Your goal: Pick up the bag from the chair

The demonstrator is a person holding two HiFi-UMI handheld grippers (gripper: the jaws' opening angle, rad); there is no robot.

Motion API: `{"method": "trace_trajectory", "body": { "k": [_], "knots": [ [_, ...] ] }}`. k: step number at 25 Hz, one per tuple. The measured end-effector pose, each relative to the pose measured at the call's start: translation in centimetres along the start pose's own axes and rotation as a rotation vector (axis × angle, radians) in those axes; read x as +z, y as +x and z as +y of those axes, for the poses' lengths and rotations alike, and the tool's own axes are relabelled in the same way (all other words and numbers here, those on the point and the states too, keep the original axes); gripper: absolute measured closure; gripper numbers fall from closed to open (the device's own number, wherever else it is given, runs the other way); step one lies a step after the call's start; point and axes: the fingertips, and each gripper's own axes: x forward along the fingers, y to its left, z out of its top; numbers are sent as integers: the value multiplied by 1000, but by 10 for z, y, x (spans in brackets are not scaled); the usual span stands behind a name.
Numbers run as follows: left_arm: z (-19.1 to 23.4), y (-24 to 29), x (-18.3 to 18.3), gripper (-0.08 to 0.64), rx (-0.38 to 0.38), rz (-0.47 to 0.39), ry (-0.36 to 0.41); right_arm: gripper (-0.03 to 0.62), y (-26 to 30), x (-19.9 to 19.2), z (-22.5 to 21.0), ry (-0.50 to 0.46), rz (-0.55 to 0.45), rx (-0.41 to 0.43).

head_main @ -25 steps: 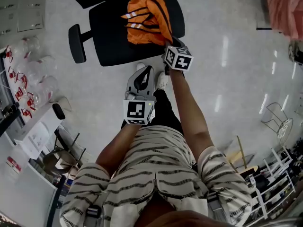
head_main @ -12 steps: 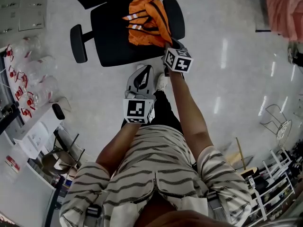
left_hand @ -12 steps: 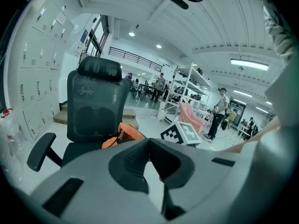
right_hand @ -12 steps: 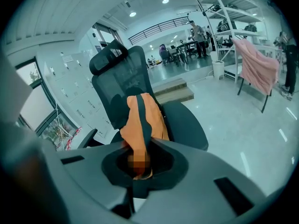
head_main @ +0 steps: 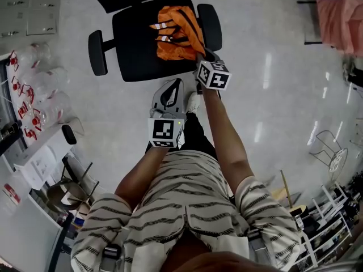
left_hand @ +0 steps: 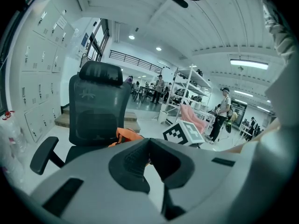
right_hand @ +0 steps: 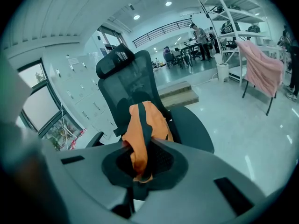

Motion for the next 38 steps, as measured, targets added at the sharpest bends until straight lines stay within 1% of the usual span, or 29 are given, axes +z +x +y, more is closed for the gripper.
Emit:
{"method": "trace_trajectory", "body": {
  "k": [3, 23, 30, 38],
  "knots": [
    [1, -2, 7, 537, 2, -15, 15, 568, -2, 5, 6, -9, -9, 10],
    [4, -16, 31, 537, 37, -72, 42, 569, -20, 36, 37, -14, -55, 75],
    [9, -25, 42, 537, 59, -101, 44, 572, -37, 48, 52, -20, -81, 92],
    [5, -37, 51, 537, 57, -127, 55, 574, -58, 54, 65, -28, -100, 109]
  ]
}}
